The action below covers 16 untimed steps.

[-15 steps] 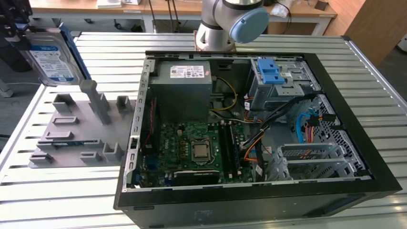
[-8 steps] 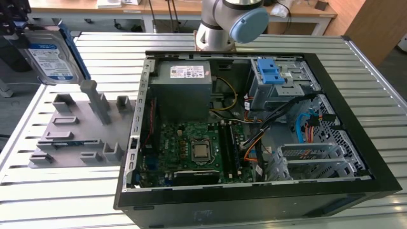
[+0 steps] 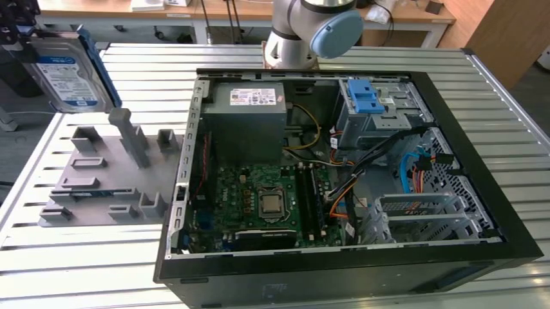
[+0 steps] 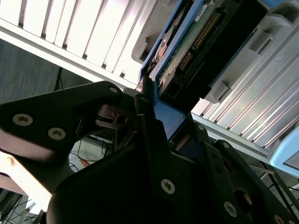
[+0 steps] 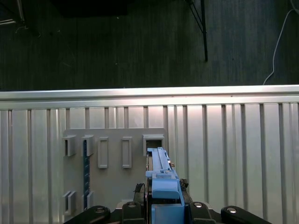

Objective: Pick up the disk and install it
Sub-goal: 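Pick up the disk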

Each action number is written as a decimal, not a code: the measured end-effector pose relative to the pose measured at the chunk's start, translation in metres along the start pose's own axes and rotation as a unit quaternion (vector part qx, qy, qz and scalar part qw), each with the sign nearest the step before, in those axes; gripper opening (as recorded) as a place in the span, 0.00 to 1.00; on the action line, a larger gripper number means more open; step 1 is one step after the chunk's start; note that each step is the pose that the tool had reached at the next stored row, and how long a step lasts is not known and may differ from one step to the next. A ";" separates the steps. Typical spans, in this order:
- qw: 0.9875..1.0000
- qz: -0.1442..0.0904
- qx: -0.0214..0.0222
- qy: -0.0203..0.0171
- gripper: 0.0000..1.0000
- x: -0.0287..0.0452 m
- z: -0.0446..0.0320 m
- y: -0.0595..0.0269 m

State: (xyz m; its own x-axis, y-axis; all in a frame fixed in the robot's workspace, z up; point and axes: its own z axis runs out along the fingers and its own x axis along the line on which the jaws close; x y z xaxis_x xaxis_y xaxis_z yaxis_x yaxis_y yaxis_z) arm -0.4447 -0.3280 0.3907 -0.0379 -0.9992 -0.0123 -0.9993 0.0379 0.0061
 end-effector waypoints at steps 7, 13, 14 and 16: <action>1.000 0.000 0.000 0.000 0.36 -0.0001 -0.0041 0.0000; 1.000 0.000 0.000 0.000 0.36 -0.0001 -0.0085 0.0001; 1.000 0.000 0.000 0.000 0.36 -0.0001 -0.0093 0.0001; 1.000 0.000 0.000 0.000 0.36 -0.0001 -0.0108 0.0001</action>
State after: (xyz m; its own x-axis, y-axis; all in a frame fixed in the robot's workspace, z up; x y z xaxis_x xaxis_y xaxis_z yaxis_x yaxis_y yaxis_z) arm -0.4447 -0.3280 0.4015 -0.0379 -0.9992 -0.0123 -0.9993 0.0378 0.0062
